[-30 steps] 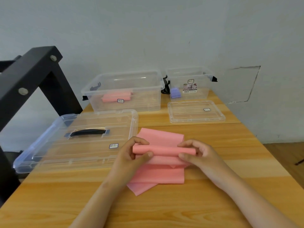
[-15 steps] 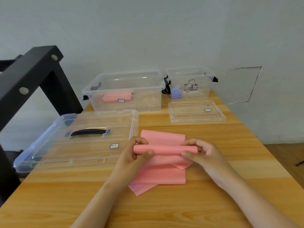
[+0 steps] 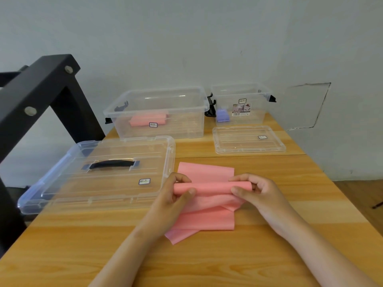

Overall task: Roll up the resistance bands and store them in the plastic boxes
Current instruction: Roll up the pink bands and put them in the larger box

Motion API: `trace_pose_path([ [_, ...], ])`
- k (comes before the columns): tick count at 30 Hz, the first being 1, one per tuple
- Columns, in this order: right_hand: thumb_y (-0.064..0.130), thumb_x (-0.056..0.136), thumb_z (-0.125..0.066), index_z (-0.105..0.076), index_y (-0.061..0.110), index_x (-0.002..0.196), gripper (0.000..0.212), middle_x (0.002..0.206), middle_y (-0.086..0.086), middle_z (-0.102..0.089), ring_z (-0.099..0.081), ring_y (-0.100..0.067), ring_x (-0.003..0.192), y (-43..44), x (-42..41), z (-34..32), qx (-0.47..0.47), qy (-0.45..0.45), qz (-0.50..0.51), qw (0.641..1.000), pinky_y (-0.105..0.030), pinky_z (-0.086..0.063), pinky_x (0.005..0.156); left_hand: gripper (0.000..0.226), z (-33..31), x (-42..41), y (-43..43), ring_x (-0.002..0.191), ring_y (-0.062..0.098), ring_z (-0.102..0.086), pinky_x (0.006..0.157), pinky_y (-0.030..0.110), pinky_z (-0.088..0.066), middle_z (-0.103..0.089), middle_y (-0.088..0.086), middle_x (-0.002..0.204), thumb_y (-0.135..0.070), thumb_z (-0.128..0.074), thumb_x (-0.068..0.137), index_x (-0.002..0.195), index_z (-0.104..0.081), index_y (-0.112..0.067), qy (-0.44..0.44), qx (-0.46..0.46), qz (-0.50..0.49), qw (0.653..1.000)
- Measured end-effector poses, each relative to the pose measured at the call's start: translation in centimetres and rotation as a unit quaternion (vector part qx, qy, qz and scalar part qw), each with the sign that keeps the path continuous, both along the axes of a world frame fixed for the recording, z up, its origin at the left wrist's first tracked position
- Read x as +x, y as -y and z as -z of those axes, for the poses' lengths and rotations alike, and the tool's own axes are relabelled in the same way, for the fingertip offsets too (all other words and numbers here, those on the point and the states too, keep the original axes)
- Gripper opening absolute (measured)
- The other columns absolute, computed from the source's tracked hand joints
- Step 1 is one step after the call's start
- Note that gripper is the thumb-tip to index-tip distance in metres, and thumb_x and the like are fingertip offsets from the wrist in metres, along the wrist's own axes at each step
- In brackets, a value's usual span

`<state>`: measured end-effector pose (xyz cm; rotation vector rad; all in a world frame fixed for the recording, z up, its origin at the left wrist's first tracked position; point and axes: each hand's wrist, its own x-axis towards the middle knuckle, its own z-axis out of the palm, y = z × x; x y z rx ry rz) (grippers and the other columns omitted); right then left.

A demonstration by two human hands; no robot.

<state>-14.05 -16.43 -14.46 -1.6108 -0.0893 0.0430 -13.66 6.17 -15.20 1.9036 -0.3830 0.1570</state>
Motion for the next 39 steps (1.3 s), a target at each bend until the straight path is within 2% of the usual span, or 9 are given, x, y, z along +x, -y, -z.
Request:
trace_pose_path([
  [5, 0.017, 0.08, -0.073, -0.072, 0.017, 0.097, 0.017, 0.087, -0.002, -0.074, -0.069, -0.012, 0.079, -0.12, 0.04, 0.08, -0.015, 0.005, 0.012, 1.0, -0.014, -0.05, 0.065, 0.006, 0.01, 0.06, -0.03, 0.08, -0.001, -0.048, 0.075, 0.008, -0.036, -0.052, -0.019, 0.083, -0.012, -0.048, 0.098, 0.094, -0.053, -0.011, 0.001, 0.002, -0.005, 1.0],
  [11, 0.013, 0.079, -0.074, -0.071, 0.02, 0.094, 0.017, 0.084, 0.005, -0.072, -0.067, -0.008, 0.076, -0.26, -0.01, 0.23, -0.036, 0.028, 0.013, 0.999, -0.015, -0.049, 0.065, 0.016, -0.03, 0.38, -0.03, 0.062, -0.004, -0.04, 0.06, 0.01, -0.033, -0.046, -0.025, 0.066, -0.013, -0.043, 0.1, 0.086, -0.051, -0.011, -0.044, -0.036, -0.041, 0.998],
  [17, 0.016, 0.078, -0.075, -0.072, 0.02, 0.095, 0.017, 0.087, 0.006, -0.073, -0.067, -0.008, 0.079, -0.16, -0.05, 0.11, -0.022, 0.012, 0.002, 1.0, -0.016, -0.05, 0.066, 0.016, -0.04, 0.51, -0.2, 0.073, -0.005, -0.046, 0.07, 0.007, -0.034, -0.05, -0.023, 0.073, -0.01, -0.044, 0.099, 0.086, -0.053, -0.009, -0.028, -0.041, -0.035, 0.998],
  [21, 0.03, 0.072, -0.073, -0.073, 0.022, 0.094, 0.024, 0.089, 0.005, -0.073, -0.068, -0.008, 0.083, -0.1, 0.0, -0.03, -0.012, -0.012, -0.015, 1.0, -0.015, -0.049, 0.069, 0.01, -0.17, 0.49, -0.19, 0.071, -0.007, -0.047, 0.069, 0.007, -0.035, -0.052, -0.025, 0.071, -0.011, -0.046, 0.098, 0.094, -0.055, -0.007, -0.009, -0.044, -0.039, 0.998],
  [25, 0.033, 0.073, -0.073, -0.073, 0.017, 0.098, 0.03, 0.094, 0.002, -0.074, -0.069, -0.011, 0.089, -0.04, 0.16, 0.08, 0.002, -0.032, -0.023, 0.999, -0.018, -0.048, 0.074, 0.009, -0.09, 0.41, -0.28, 0.077, -0.006, -0.049, 0.073, 0.006, -0.036, -0.055, -0.015, 0.082, -0.009, -0.047, 0.098, 0.095, -0.056, -0.009, 0.009, -0.04, -0.039, 0.998],
  [27, 0.034, 0.071, -0.073, -0.072, 0.016, 0.098, 0.033, 0.093, 0.001, -0.074, -0.068, -0.011, 0.088, -0.04, 0.21, 0.17, 0.014, -0.032, -0.017, 0.999, -0.018, -0.047, 0.074, 0.009, -0.08, 0.39, -0.27, 0.075, -0.006, -0.048, 0.072, 0.006, -0.036, -0.054, -0.019, 0.079, -0.01, -0.047, 0.098, 0.095, -0.056, -0.01, 0.013, -0.037, -0.035, 0.999],
  [32, 0.019, 0.076, -0.074, -0.07, 0.012, 0.099, 0.024, 0.085, 0.002, -0.073, -0.067, -0.009, 0.079, -0.05, 0.2, 0.31, 0.026, 0.0, -0.006, 1.0, -0.015, -0.048, 0.066, 0.024, -0.17, 0.52, -0.26, 0.074, -0.005, -0.047, 0.069, 0.006, -0.034, -0.052, -0.023, 0.077, -0.03, -0.046, 0.088, 0.091, -0.056, -0.008, -0.012, -0.051, -0.021, 0.998],
  [36, 0.004, 0.078, -0.073, -0.069, 0.009, 0.096, 0.019, 0.077, 0.009, -0.069, -0.063, -0.003, 0.074, -0.08, 0.11, 0.33, 0.03, 0.041, -0.008, 0.999, -0.01, -0.045, 0.063, 0.03, 0.07, 0.83, -0.51, 0.062, 0.002, -0.042, 0.057, 0.013, -0.032, -0.047, -0.019, 0.068, -0.037, -0.044, 0.088, 0.088, -0.059, -0.012, -0.065, -0.056, -0.017, 0.996],
  [39, 0.002, 0.077, -0.073, -0.069, 0.013, 0.093, 0.019, 0.077, 0.011, -0.068, -0.062, -0.002, 0.075, 0.07, 0.11, 0.39, 0.029, 0.038, -0.015, 0.999, -0.011, -0.045, 0.064, 0.017, -0.05, 0.88, -0.42, 0.07, 0.001, -0.048, 0.063, 0.012, -0.036, -0.055, -0.014, 0.076, -0.023, -0.052, 0.097, 0.09, -0.062, -0.011, -0.056, -0.06, -0.023, 0.996],
])
